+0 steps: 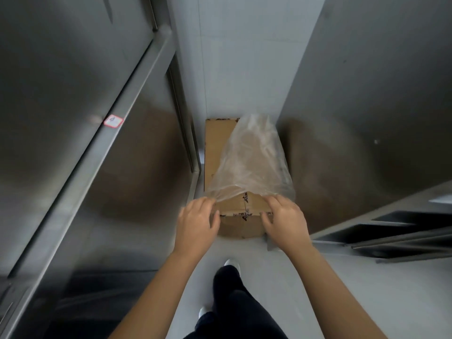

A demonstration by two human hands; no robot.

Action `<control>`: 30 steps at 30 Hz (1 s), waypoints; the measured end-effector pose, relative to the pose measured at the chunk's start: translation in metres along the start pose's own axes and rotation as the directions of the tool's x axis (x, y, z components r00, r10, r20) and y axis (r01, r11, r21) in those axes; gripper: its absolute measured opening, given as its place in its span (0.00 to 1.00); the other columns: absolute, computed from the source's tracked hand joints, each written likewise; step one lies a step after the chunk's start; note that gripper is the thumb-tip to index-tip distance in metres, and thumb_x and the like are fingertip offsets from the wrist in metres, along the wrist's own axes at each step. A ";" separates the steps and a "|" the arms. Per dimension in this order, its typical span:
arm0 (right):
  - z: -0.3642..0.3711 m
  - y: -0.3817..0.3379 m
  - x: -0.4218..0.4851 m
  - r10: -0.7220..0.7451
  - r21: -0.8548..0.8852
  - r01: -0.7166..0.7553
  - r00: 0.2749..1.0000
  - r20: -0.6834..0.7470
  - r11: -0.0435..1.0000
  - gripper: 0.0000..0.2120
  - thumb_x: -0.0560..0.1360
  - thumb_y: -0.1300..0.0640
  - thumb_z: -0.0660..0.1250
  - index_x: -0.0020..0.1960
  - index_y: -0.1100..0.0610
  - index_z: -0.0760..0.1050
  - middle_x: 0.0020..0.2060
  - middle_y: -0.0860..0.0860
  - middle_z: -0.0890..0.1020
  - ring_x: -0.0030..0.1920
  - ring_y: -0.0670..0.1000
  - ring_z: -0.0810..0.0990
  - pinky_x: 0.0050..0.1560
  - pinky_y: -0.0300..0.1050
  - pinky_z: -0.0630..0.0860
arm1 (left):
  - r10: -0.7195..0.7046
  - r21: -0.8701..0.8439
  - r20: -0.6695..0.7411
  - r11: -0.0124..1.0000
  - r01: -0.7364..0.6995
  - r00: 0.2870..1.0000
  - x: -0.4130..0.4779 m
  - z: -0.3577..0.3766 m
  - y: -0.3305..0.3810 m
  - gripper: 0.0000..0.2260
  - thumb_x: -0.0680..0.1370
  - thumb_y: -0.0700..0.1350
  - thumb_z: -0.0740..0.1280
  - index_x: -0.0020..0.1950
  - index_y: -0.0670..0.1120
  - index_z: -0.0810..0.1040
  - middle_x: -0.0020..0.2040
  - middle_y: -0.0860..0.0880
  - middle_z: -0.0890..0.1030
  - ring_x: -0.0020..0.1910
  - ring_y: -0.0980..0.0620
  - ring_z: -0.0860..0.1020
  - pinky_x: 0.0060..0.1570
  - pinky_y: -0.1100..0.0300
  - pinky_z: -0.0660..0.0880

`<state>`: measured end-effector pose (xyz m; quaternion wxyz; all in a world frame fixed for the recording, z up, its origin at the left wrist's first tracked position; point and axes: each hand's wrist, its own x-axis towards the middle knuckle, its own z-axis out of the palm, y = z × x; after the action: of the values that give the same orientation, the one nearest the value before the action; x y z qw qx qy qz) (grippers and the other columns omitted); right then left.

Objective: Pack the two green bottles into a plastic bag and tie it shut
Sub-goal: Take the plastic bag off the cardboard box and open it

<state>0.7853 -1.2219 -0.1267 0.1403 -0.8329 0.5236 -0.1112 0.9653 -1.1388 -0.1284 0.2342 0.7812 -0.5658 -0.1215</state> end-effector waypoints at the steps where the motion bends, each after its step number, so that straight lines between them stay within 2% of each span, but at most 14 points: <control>1: 0.004 0.004 0.009 -0.007 0.006 0.006 1.000 0.021 1.000 0.17 0.70 0.54 0.59 0.54 0.60 0.77 0.46 0.57 0.83 0.45 0.61 0.80 0.48 0.52 0.77 | -0.008 0.008 0.000 1.000 0.008 1.000 0.009 0.005 -0.003 0.11 0.74 0.42 0.65 0.55 0.42 0.78 0.52 0.44 0.81 0.53 0.43 0.78 0.52 0.50 0.71; 5: 0.025 0.021 0.046 -0.035 0.005 0.035 0.995 0.090 0.999 0.15 0.68 0.59 0.67 0.54 0.60 0.76 0.47 0.57 0.82 0.46 0.61 0.80 0.48 0.55 0.77 | -0.078 0.018 0.028 0.997 0.077 0.997 0.047 0.027 -0.010 0.11 0.75 0.41 0.65 0.56 0.42 0.77 0.53 0.44 0.81 0.54 0.43 0.77 0.54 0.50 0.70; 9: 0.049 0.035 0.071 -0.054 -0.011 0.055 0.996 0.077 0.998 0.15 0.66 0.56 0.67 0.52 0.59 0.77 0.47 0.56 0.83 0.45 0.58 0.82 0.47 0.52 0.78 | -0.064 0.060 0.036 0.996 0.061 0.997 0.076 0.052 -0.021 0.11 0.71 0.41 0.71 0.53 0.41 0.78 0.48 0.43 0.82 0.49 0.41 0.79 0.48 0.48 0.74; 12: 0.069 0.046 0.080 -0.021 -0.014 0.023 0.996 0.088 1.000 0.17 0.65 0.54 0.67 0.53 0.59 0.77 0.48 0.56 0.83 0.47 0.58 0.82 0.48 0.53 0.78 | -0.066 0.056 0.054 0.996 0.063 0.996 0.088 0.071 -0.030 0.12 0.70 0.41 0.72 0.51 0.41 0.79 0.47 0.44 0.82 0.47 0.42 0.79 0.47 0.49 0.74; 16: 0.094 0.057 0.084 0.017 -0.046 -0.011 0.993 0.117 0.999 0.22 0.63 0.55 0.75 0.54 0.58 0.75 0.52 0.57 0.81 0.51 0.58 0.81 0.51 0.56 0.76 | -0.054 0.032 0.086 0.998 0.052 0.995 0.098 0.096 -0.041 0.13 0.68 0.39 0.74 0.51 0.41 0.79 0.47 0.44 0.82 0.46 0.42 0.80 0.46 0.50 0.74; 19: 0.106 0.063 0.086 0.066 -0.020 -0.064 0.993 0.099 0.998 0.25 0.61 0.57 0.76 0.56 0.57 0.74 0.56 0.57 0.80 0.55 0.58 0.79 0.53 0.61 0.75 | -0.058 0.018 0.100 0.998 0.056 0.993 0.104 0.110 -0.046 0.14 0.66 0.38 0.74 0.50 0.41 0.79 0.47 0.44 0.82 0.45 0.42 0.80 0.45 0.50 0.74; 22: 0.114 0.067 0.088 0.104 0.008 -0.104 0.992 0.065 0.995 0.24 0.62 0.59 0.76 0.56 0.58 0.74 0.57 0.57 0.79 0.56 0.58 0.78 0.56 0.62 0.73 | -0.069 0.006 0.102 0.998 0.069 0.992 0.110 0.122 -0.049 0.13 0.65 0.36 0.74 0.48 0.41 0.79 0.46 0.44 0.82 0.43 0.41 0.80 0.43 0.50 0.74; 26: 0.117 0.070 0.093 0.130 0.016 -0.131 0.991 0.035 0.991 0.20 0.63 0.61 0.75 0.53 0.59 0.76 0.55 0.58 0.80 0.54 0.59 0.80 0.53 0.57 0.76 | -0.051 -0.025 0.085 0.998 0.053 0.995 0.115 0.132 -0.052 0.08 0.66 0.33 0.73 0.42 0.42 0.80 0.43 0.45 0.82 0.40 0.43 0.79 0.43 0.54 0.72; 30: 0.117 0.072 0.096 0.158 0.055 -0.159 0.987 0.021 0.986 0.18 0.64 0.61 0.74 0.53 0.59 0.76 0.56 0.58 0.80 0.55 0.59 0.79 0.52 0.56 0.77 | -0.060 -0.095 0.054 0.993 0.065 0.997 0.116 0.128 -0.049 0.06 0.68 0.33 0.72 0.41 0.41 0.81 0.43 0.45 0.82 0.41 0.43 0.79 0.44 0.56 0.71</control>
<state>0.8049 -1.3248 -0.2578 0.1766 -0.7853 0.5836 -0.1075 0.9862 -1.2651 -0.2546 0.2531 0.7828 -0.5405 -0.1759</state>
